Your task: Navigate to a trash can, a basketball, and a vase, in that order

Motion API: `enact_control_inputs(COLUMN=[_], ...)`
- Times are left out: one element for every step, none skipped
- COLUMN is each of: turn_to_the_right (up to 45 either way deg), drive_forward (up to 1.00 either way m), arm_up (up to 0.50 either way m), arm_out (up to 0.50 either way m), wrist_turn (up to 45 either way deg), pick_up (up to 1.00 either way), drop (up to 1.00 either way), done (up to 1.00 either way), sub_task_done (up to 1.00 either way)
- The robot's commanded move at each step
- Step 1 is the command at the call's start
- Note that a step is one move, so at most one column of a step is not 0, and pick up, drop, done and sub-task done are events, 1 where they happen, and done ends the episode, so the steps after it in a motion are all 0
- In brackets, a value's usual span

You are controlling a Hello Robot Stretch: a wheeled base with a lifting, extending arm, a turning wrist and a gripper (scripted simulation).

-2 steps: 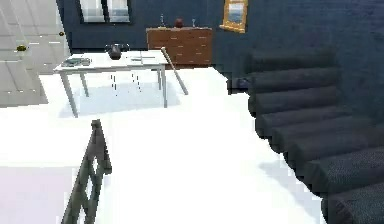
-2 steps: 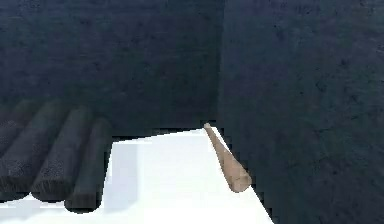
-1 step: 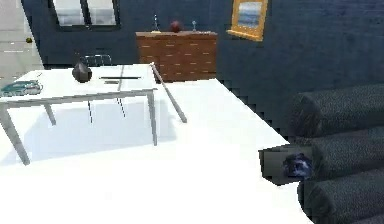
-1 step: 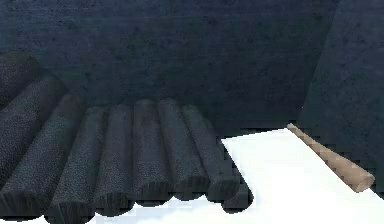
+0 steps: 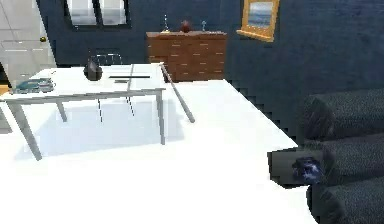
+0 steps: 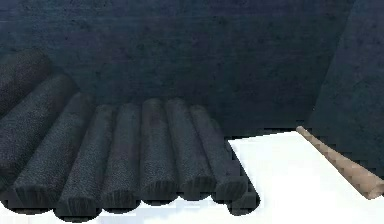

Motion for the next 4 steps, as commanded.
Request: enact_control_inputs(turn_to_the_right=[-36.0, 0.0, 21.0, 0.0], drive_forward=[0.00, 0.30, 0.00, 0.60], arm_up=[0.00, 0.00, 0.00, 0.00], arm_out=[0.00, 0.00, 0.00, 0.00], wrist_turn=[0.0, 0.0, 0.0, 0.0], pick_up=[0.00, 0.00, 0.00, 0.00], drop=[0.00, 0.00, 0.00, 0.00], done=[0.00, 0.00, 0.00, 0.00], sub_task_done=[0.00, 0.00, 0.00, 0.00])
